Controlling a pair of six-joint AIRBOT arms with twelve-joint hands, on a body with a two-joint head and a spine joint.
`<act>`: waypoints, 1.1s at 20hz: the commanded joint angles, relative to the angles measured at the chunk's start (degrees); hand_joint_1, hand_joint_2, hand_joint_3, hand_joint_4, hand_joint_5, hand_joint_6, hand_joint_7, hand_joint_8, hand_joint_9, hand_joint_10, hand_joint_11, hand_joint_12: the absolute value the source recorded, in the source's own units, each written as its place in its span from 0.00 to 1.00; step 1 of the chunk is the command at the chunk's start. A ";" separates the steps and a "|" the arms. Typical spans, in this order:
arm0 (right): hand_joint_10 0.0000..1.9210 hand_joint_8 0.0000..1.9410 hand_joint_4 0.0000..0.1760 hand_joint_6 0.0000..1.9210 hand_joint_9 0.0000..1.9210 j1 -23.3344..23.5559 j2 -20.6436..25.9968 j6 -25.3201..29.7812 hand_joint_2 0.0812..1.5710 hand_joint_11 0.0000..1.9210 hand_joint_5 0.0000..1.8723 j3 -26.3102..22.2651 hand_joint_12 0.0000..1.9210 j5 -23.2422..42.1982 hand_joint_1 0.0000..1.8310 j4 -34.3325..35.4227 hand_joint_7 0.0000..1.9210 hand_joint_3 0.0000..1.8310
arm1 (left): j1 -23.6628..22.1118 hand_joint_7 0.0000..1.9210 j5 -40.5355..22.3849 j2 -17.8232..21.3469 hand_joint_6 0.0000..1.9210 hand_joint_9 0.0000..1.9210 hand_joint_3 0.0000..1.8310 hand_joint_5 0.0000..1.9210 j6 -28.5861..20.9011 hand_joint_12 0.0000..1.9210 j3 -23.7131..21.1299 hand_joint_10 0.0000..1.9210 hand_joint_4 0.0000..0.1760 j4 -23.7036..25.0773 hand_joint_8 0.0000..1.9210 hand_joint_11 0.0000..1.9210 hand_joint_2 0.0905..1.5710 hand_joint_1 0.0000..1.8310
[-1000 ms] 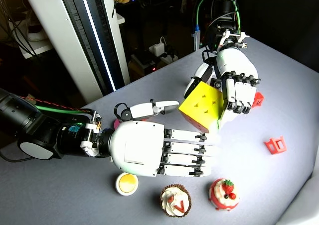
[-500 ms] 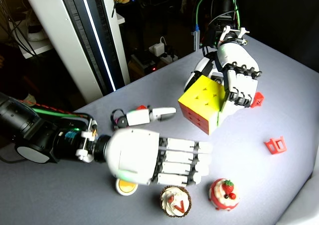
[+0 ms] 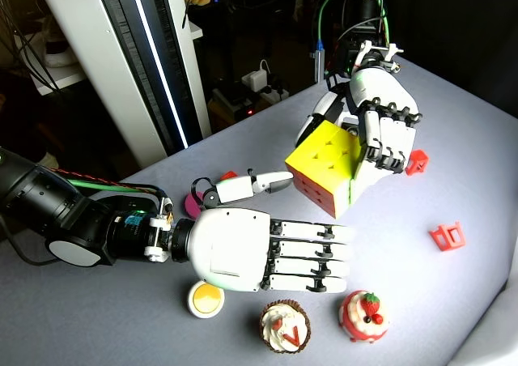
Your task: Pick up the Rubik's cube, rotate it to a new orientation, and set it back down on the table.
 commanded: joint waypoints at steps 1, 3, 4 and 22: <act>0.01 0.00 0.00 0.01 0.01 0.37 0.12 0.94 0.73 0.00 0.06 0.25 0.00 7.07 0.00 0.76 0.05 0.00 | -0.88 0.35 -8.50 0.16 0.88 0.34 0.00 0.25 -0.71 1.00 -0.14 0.89 0.00 -0.47 0.69 0.38 0.89 0.52; 0.01 0.00 0.00 0.01 0.02 0.69 0.12 1.05 0.74 0.00 0.08 0.29 0.00 6.96 0.00 0.11 0.06 0.00 | -0.86 0.35 -8.22 0.05 0.88 0.34 0.00 0.25 -0.74 1.00 -0.04 0.89 0.00 -0.45 0.69 0.38 0.89 0.52; 0.01 0.01 0.00 0.02 0.03 0.87 0.12 1.20 0.73 0.01 0.10 0.31 0.01 6.89 0.00 -0.22 0.07 0.00 | -0.86 0.35 -8.01 -0.02 0.88 0.34 0.00 0.25 -0.74 1.00 0.02 0.89 0.00 -0.40 0.69 0.38 0.89 0.52; 0.00 0.01 0.00 0.00 0.07 3.31 0.02 2.15 0.73 0.00 0.11 0.86 0.37 5.62 0.00 -4.03 0.14 0.00 | -0.67 0.35 -6.86 -0.79 0.88 0.34 0.00 0.25 -1.66 1.00 0.81 0.89 0.00 0.13 0.69 0.38 0.89 0.52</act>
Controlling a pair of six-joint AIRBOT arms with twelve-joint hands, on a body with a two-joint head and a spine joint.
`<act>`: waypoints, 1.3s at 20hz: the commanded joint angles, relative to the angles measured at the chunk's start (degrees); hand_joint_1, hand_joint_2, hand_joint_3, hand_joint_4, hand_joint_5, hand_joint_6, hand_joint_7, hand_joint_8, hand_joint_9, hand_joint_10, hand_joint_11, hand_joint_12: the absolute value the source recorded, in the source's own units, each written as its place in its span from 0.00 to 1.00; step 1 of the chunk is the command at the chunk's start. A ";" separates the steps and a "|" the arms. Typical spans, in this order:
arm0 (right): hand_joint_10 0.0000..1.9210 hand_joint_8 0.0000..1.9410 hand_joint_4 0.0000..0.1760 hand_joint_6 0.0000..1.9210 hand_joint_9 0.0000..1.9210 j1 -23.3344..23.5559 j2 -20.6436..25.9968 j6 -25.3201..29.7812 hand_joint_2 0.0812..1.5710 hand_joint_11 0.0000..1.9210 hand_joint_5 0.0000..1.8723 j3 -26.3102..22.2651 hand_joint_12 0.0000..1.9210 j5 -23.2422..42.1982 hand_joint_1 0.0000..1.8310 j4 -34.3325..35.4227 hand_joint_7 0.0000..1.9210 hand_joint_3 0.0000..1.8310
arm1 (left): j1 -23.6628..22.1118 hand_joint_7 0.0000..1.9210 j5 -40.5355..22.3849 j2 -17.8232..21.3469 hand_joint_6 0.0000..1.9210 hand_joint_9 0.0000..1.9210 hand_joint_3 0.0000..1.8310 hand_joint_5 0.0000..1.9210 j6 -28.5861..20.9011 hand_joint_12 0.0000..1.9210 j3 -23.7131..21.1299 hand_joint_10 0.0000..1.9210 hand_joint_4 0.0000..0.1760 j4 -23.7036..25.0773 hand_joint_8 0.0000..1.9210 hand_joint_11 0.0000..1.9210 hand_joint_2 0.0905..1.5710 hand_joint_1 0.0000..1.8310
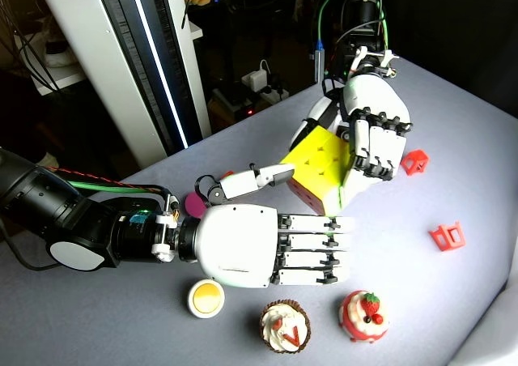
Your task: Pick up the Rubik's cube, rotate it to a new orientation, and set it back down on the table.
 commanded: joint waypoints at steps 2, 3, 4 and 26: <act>0.04 0.01 0.00 0.01 0.15 0.95 0.06 1.34 0.73 0.00 0.13 -0.15 0.63 6.91 0.00 1.03 0.16 0.00 | -0.67 0.35 -8.82 0.04 0.88 0.34 0.00 0.25 -0.89 1.00 -0.05 0.89 0.00 -0.37 0.69 0.38 0.89 0.52; 0.04 0.01 0.00 0.01 0.15 0.95 0.06 1.34 0.73 0.00 0.13 -0.20 0.63 6.92 0.00 0.90 0.16 0.00 | -0.66 0.35 -8.77 0.03 0.88 0.34 0.00 0.25 -0.89 1.00 -0.05 0.89 0.00 -0.36 0.69 0.38 0.89 0.52; 0.06 0.01 0.00 0.01 0.19 0.95 0.07 1.34 0.73 0.00 0.14 -0.30 0.76 6.99 0.00 0.75 0.19 0.00 | -0.63 0.35 -8.66 0.03 0.88 0.34 0.00 0.25 -0.89 1.00 -0.06 0.89 0.00 -0.36 0.69 0.38 0.89 0.52; 0.45 0.01 0.00 0.13 0.04 0.95 2.15 2.08 0.75 0.00 0.29 -5.65 0.76 13.59 0.00 -0.38 0.29 0.00 | 0.29 0.35 -9.33 0.28 0.88 0.34 0.00 0.25 -0.90 1.00 0.15 0.89 0.00 -1.77 0.69 0.38 0.89 0.52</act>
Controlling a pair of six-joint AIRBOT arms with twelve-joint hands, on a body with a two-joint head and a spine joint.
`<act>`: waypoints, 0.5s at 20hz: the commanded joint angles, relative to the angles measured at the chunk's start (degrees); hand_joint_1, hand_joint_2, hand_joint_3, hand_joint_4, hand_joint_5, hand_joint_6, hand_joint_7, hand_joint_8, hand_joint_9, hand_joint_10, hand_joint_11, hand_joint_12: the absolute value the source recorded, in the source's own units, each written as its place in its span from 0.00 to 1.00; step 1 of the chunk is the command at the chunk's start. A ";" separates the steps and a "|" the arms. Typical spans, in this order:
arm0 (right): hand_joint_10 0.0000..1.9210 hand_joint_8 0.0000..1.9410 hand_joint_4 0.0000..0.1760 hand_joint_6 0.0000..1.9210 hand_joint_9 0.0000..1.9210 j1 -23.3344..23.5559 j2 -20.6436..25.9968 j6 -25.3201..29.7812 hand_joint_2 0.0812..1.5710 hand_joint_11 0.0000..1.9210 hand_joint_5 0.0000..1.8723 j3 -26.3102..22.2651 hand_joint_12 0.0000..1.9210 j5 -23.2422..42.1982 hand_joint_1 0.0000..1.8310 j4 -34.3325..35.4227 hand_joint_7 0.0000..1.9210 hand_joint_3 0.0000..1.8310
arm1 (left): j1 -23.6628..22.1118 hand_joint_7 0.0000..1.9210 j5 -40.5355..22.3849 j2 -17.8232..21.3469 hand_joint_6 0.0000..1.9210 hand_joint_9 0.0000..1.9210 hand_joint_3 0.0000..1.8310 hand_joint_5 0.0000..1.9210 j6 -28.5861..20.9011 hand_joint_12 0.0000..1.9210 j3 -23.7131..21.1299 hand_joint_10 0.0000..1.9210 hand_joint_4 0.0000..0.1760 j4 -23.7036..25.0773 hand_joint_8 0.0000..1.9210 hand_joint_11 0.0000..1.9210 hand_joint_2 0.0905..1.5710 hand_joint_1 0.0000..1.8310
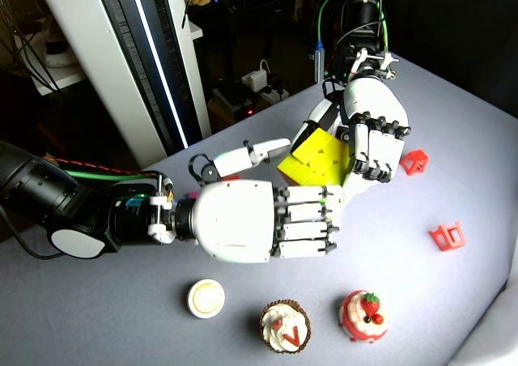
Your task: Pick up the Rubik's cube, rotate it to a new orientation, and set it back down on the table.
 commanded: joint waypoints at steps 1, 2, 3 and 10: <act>0.49 0.03 0.00 0.19 0.08 0.95 0.32 0.51 0.76 0.00 0.27 -0.70 0.80 8.14 0.00 -0.22 0.30 0.00 | -0.55 0.35 -9.63 0.27 0.88 0.34 0.00 0.25 -0.77 1.00 0.14 0.89 0.00 -1.26 0.69 0.38 0.89 0.52; 0.49 0.03 0.00 0.19 0.08 0.95 0.54 0.36 0.76 0.00 0.27 -0.98 0.80 8.33 0.00 -0.25 0.30 0.00 | -0.54 0.35 -9.67 0.28 0.88 0.34 0.00 0.25 -0.77 1.00 0.15 0.89 0.00 -1.31 0.69 0.38 0.89 0.52; 0.62 0.07 0.00 0.30 0.05 0.95 0.74 0.36 0.77 0.00 0.25 -1.22 0.88 8.55 0.01 -0.40 0.30 0.00 | -0.51 0.35 -9.67 0.30 0.88 0.34 0.00 0.25 -0.77 1.00 0.15 0.89 0.00 -1.34 0.69 0.38 0.89 0.52; 0.87 0.68 0.00 0.46 0.17 -1.25 2.96 -0.95 0.80 0.03 0.23 -4.70 1.00 11.39 0.08 -0.53 0.20 0.00 | -0.01 0.35 -10.73 0.61 0.88 0.34 0.00 0.25 -0.70 1.00 0.11 0.89 0.00 -2.35 0.69 0.38 0.89 0.52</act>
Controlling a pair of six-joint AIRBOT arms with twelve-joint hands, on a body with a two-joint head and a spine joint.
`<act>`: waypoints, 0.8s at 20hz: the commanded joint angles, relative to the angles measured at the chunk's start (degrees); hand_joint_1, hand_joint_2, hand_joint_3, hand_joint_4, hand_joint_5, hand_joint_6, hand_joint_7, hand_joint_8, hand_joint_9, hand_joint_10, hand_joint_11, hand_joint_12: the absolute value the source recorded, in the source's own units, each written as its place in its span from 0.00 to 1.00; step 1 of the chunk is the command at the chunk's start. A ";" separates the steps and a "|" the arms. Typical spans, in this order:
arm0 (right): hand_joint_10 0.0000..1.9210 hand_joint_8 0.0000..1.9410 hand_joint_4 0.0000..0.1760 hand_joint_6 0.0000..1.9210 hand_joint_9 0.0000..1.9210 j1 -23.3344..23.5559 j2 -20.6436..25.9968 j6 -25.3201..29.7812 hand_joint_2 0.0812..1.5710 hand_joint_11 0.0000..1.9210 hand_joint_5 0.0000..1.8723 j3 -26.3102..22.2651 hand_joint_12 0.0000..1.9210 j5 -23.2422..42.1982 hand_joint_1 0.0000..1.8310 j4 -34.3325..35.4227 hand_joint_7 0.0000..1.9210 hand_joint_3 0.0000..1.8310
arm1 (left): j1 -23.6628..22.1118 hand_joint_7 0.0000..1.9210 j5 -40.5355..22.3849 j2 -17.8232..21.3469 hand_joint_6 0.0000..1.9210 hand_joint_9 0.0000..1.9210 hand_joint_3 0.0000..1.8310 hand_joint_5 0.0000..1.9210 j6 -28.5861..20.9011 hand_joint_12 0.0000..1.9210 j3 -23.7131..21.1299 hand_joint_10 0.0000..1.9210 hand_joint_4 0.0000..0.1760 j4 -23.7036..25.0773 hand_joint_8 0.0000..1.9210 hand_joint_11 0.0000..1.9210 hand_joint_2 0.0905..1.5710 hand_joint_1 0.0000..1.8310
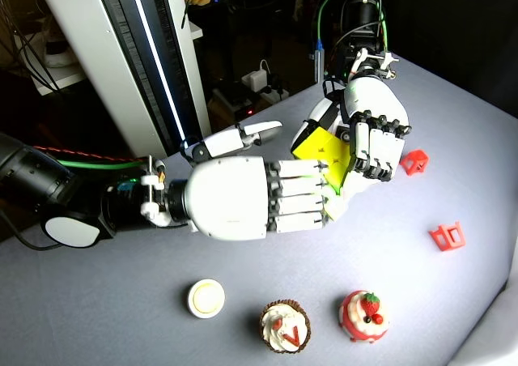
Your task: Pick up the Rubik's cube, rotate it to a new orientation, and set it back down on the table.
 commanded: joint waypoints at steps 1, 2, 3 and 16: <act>0.88 0.70 0.00 0.50 0.17 -0.12 0.17 0.49 0.80 0.04 0.21 -0.51 1.00 6.67 0.08 0.91 0.19 0.00 | -0.64 0.35 -9.88 0.58 0.88 0.34 0.00 0.25 -0.81 1.00 0.10 0.89 0.00 -1.36 0.69 0.38 0.89 0.52; 0.89 0.72 0.00 0.55 0.12 -0.90 0.18 0.50 0.81 0.01 0.14 -0.86 1.00 6.78 0.03 0.91 0.14 0.00 | -0.62 0.35 -9.92 0.59 0.88 0.34 0.00 0.25 -0.81 1.00 0.10 0.89 0.00 -1.37 0.69 0.38 0.89 0.52; 0.87 0.71 0.00 0.58 0.12 -1.38 0.19 0.50 0.81 0.00 0.15 -1.10 1.00 6.91 0.02 0.94 0.15 0.00 | -0.61 0.35 -9.95 0.61 0.88 0.34 0.00 0.25 -0.81 1.00 0.10 0.89 0.00 -1.41 0.69 0.38 0.89 0.52; 0.81 0.64 0.00 0.57 0.17 -4.41 3.10 -0.25 0.81 0.08 0.12 -5.10 0.99 8.15 0.05 -1.06 0.17 0.00 | -0.05 0.35 -8.75 0.02 0.88 0.34 0.00 0.25 -1.04 1.00 0.80 0.89 0.00 -2.34 0.69 0.38 0.89 0.52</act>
